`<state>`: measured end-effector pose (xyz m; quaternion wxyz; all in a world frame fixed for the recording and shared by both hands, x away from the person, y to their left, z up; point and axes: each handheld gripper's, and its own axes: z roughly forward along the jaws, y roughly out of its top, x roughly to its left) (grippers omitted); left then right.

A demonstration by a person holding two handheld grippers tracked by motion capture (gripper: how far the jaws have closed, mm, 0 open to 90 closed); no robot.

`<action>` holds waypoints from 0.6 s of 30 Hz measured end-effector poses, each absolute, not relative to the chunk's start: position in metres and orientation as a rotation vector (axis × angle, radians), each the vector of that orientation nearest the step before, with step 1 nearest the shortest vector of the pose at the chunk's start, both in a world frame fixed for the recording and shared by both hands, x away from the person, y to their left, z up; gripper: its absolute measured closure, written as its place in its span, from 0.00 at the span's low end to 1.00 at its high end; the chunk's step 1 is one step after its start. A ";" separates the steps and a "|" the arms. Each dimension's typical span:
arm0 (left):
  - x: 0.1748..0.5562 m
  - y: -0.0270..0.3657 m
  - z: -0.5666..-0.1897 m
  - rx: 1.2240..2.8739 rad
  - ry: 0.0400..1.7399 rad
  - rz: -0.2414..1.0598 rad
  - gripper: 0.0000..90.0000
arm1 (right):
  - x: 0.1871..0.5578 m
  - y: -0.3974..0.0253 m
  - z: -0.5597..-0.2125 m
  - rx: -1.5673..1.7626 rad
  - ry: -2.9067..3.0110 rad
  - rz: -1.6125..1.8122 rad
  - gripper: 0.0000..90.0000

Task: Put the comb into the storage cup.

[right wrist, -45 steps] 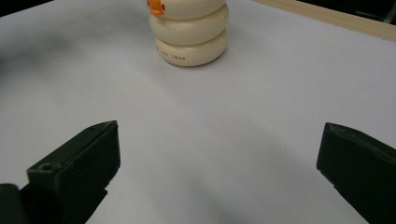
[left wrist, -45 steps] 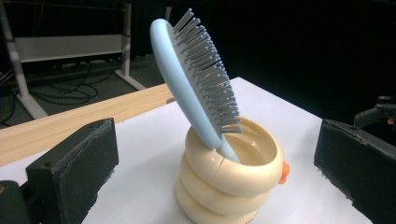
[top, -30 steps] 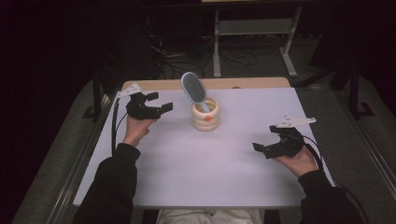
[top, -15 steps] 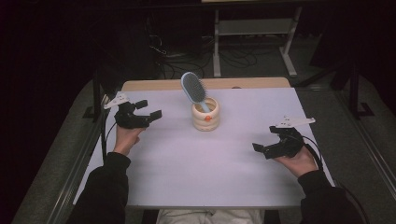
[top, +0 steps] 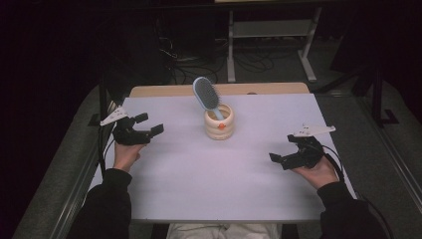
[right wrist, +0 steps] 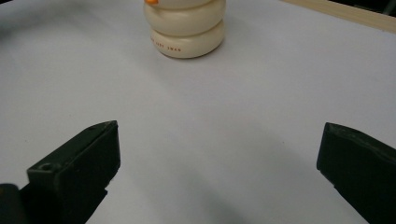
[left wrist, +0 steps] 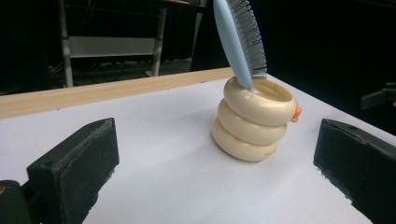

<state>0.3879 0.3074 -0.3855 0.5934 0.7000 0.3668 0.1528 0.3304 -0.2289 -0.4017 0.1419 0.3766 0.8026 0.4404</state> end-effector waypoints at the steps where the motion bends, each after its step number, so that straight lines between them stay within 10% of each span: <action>1: 0.386 0.309 -0.386 1.628 0.853 0.362 0.00 | 0.330 -0.229 -0.402 1.086 2.317 1.270 0.00; 18: 0.356 0.337 -0.400 1.617 0.910 0.429 0.00 | 0.329 -0.230 -0.402 1.075 2.310 1.283 0.00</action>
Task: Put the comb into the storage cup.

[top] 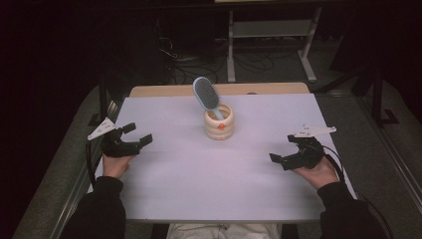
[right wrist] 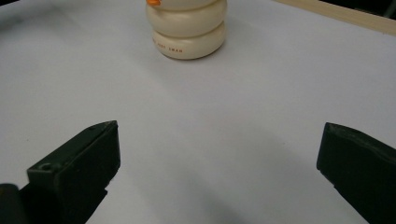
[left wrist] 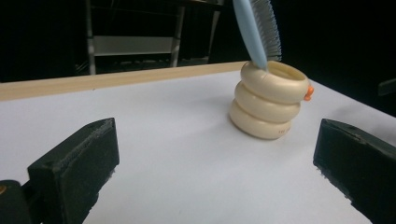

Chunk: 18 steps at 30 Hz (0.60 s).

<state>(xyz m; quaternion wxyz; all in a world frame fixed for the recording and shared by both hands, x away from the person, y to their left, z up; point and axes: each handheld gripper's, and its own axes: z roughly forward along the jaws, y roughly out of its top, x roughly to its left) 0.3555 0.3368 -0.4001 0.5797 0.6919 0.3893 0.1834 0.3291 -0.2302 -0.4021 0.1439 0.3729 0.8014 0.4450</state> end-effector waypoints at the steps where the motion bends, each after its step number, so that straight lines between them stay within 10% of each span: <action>1: 0.354 0.338 -0.400 1.614 0.911 0.433 0.00 | 0.329 -0.231 -0.402 1.075 2.308 1.283 0.00; 18: 0.327 0.352 -0.399 1.571 0.926 0.483 0.00 | 0.326 -0.243 -0.400 1.102 2.251 1.306 0.00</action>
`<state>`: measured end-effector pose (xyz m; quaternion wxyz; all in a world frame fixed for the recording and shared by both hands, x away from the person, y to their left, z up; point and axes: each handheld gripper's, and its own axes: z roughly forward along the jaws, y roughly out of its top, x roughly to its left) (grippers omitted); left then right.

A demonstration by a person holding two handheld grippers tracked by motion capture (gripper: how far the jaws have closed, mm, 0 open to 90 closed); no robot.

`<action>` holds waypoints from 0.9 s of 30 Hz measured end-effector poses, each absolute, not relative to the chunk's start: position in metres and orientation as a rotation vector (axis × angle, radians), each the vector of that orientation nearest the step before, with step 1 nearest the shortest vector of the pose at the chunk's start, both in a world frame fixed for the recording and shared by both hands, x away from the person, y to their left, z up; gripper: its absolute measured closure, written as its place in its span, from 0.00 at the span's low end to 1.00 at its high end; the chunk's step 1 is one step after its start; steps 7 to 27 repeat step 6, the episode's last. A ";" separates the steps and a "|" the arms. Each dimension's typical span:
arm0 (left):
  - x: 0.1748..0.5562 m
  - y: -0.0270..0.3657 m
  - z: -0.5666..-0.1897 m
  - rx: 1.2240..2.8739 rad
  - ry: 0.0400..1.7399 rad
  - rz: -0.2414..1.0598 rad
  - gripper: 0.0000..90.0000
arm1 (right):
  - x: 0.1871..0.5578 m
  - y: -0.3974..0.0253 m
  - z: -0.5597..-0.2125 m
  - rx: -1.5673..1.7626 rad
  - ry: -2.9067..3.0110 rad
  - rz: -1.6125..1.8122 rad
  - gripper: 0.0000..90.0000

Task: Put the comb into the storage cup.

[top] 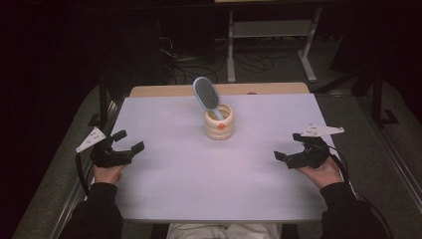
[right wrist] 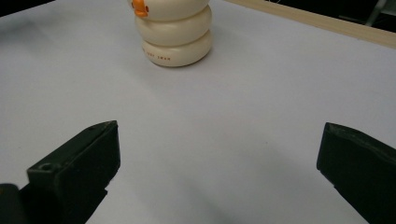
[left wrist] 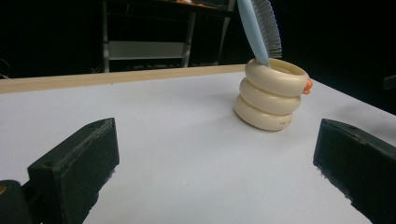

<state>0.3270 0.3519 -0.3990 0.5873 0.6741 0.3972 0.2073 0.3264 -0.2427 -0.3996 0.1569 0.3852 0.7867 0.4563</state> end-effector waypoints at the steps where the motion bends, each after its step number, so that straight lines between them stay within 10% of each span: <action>1: 0.327 0.353 -0.399 1.562 0.928 0.481 0.00 | 0.326 -0.243 -0.400 1.105 2.251 1.304 0.00; 27: 0.328 0.354 -0.400 1.560 0.927 0.468 0.00 | 0.327 -0.245 -0.402 1.114 2.251 1.297 0.00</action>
